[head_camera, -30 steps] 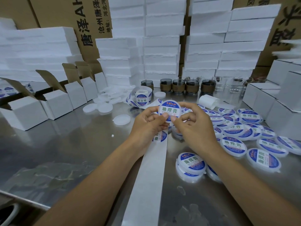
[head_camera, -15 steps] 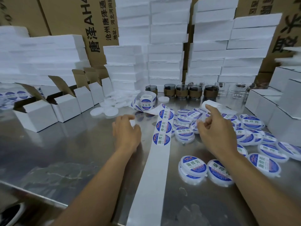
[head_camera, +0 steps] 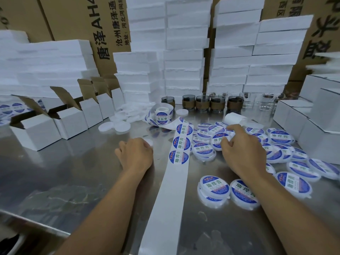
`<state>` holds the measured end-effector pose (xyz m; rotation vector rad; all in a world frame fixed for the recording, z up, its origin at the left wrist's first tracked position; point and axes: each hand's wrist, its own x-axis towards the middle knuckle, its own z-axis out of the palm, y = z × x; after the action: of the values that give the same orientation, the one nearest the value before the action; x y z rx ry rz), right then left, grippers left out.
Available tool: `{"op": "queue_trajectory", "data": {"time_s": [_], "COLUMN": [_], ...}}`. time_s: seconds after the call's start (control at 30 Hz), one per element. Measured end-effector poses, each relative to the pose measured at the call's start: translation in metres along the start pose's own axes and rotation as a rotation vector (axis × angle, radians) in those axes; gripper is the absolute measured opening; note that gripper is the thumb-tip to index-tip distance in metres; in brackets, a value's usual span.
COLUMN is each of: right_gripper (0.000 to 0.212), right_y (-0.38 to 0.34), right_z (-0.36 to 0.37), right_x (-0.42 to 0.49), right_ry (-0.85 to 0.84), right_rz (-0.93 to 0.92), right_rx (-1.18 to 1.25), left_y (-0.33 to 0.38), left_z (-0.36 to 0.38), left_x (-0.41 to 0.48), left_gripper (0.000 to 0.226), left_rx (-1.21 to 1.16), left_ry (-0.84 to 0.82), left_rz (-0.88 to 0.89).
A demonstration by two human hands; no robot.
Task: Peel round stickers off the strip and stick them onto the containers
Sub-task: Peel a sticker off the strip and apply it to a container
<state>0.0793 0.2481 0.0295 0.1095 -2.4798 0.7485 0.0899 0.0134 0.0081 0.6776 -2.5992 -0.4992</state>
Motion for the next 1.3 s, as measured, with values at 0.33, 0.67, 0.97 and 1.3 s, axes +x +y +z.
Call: {"op": "queue_trajectory", "data": {"time_s": [0.33,0.67,0.97,1.3], "right_gripper": [0.026,0.014,0.003,0.006], "right_y": [-0.015,-0.035,-0.048,-0.038], "right_z": [0.005,0.01,0.012,0.016], "right_x": [-0.005,-0.011,-0.018,-0.021], "right_ry": [-0.043,-0.278,-0.414,-0.288], "right_rz": [-0.172,-0.028,0.109,-0.053], "right_rx": [0.2,0.773,0.906,0.46], "left_y": [0.026,0.031,0.039,0.035], "left_z": [-0.013,-0.01,-0.009,-0.007], "left_x": [-0.006,-0.016,-0.025,-0.017], "left_gripper": [0.019,0.034,0.031,0.015], "left_rx": [-1.215,-1.499,-1.477,-1.56], "left_ry": [-0.244,-0.745,-0.766,-0.622], "left_rz": [0.022,0.089,0.239,0.081]}}
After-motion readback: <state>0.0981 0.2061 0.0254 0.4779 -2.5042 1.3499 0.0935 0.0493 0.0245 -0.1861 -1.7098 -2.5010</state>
